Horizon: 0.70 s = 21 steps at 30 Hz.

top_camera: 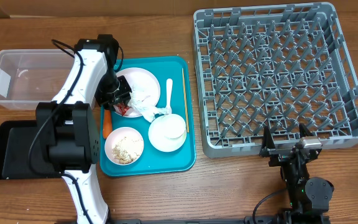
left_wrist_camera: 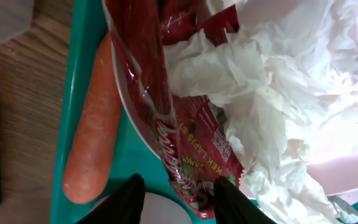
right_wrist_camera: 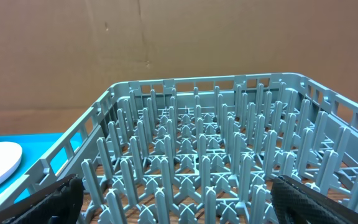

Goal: Sort waste into correct bins and load items into the dishwasher rack
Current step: 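Grasp the red snack wrapper with the left gripper and lift it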

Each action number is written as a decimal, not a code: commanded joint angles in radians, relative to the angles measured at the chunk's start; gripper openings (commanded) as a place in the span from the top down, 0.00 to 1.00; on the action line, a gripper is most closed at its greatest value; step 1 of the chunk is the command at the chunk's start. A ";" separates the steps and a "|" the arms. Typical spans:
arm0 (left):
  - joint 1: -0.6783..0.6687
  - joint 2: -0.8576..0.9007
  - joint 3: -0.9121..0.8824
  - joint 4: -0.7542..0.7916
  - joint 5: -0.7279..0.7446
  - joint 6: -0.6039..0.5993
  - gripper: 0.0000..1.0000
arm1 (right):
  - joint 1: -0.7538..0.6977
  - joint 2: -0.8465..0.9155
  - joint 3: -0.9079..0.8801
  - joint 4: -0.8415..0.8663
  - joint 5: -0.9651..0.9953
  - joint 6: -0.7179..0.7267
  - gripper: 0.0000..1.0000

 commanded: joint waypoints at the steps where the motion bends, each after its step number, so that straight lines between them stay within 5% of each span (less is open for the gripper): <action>1: -0.026 0.011 -0.001 0.011 -0.027 -0.010 0.60 | -0.007 -0.012 -0.011 0.005 0.006 0.003 0.00; 21: -0.071 0.011 -0.001 0.022 -0.105 -0.036 0.61 | -0.007 -0.012 -0.011 0.006 0.006 0.003 0.00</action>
